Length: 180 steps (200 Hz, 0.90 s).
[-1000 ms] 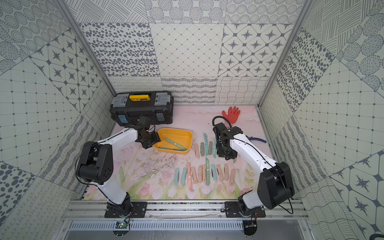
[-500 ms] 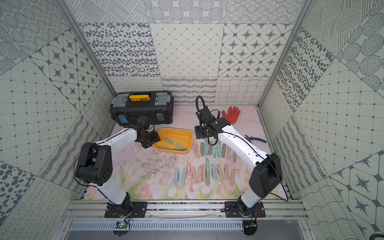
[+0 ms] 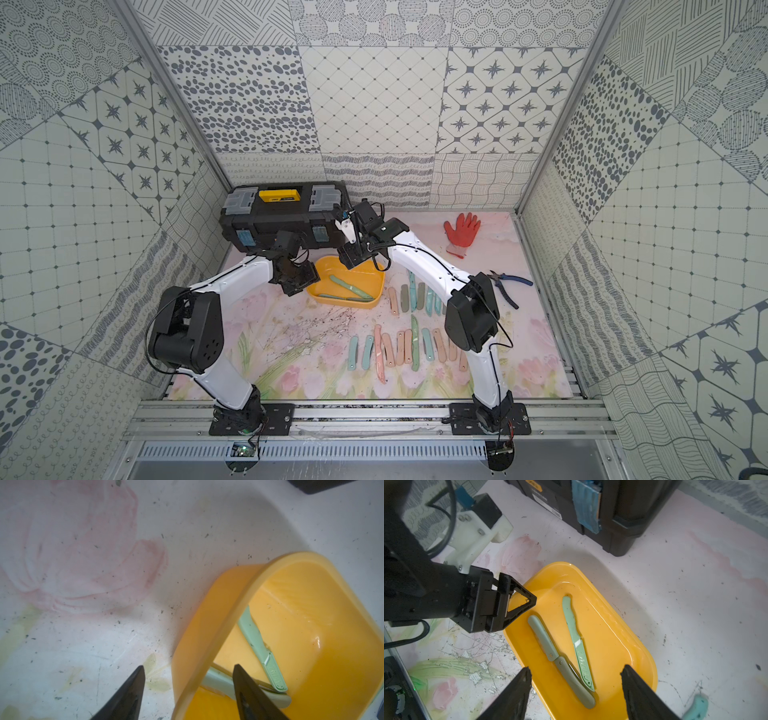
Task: Take the fruit knife out of the storage box
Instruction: Pick up the fruit knife from the storage box.
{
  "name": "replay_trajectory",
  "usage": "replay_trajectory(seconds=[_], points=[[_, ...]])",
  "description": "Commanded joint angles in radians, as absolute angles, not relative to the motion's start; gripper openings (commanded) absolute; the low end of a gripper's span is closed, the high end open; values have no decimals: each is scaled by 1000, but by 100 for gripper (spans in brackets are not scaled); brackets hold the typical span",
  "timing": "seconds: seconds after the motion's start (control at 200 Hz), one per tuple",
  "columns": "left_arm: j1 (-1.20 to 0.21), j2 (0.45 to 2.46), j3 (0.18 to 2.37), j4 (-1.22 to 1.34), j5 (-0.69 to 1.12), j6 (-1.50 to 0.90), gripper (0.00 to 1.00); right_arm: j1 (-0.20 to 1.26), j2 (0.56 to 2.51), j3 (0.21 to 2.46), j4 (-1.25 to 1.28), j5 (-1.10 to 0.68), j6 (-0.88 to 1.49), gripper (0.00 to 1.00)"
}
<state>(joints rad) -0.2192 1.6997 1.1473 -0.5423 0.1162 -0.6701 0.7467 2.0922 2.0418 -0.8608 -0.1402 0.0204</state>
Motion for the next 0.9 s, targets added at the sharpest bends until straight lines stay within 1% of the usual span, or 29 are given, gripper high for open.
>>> replay_trajectory(seconds=[0.0, 0.155, 0.225, 0.355, 0.71, 0.895], points=[[-211, 1677, 1151, -567, 68, -662, 67, 771, 2195, 2178, -1014, -173, -88, 73], [-202, 1676, 1157, -585, 52, -665, 67, 784, 2387, 2396, -1170, -172, -107, 72], [-201, 1681, 1162, -606, 35, -670, 67, 797, 2474, 2501, -1248, -144, -112, 71], [-200, 1674, 1152, -609, 30, -674, 67, 811, 2583, 2626, -1297, -101, -109, 71], [-199, 1667, 1149, -608, 34, -676, 66, 823, 2647, 2629, -1308, -95, -112, 71], [-200, 1674, 1148, -603, 37, -673, 66, 840, 2676, 2634, -1301, -65, -115, 71]])
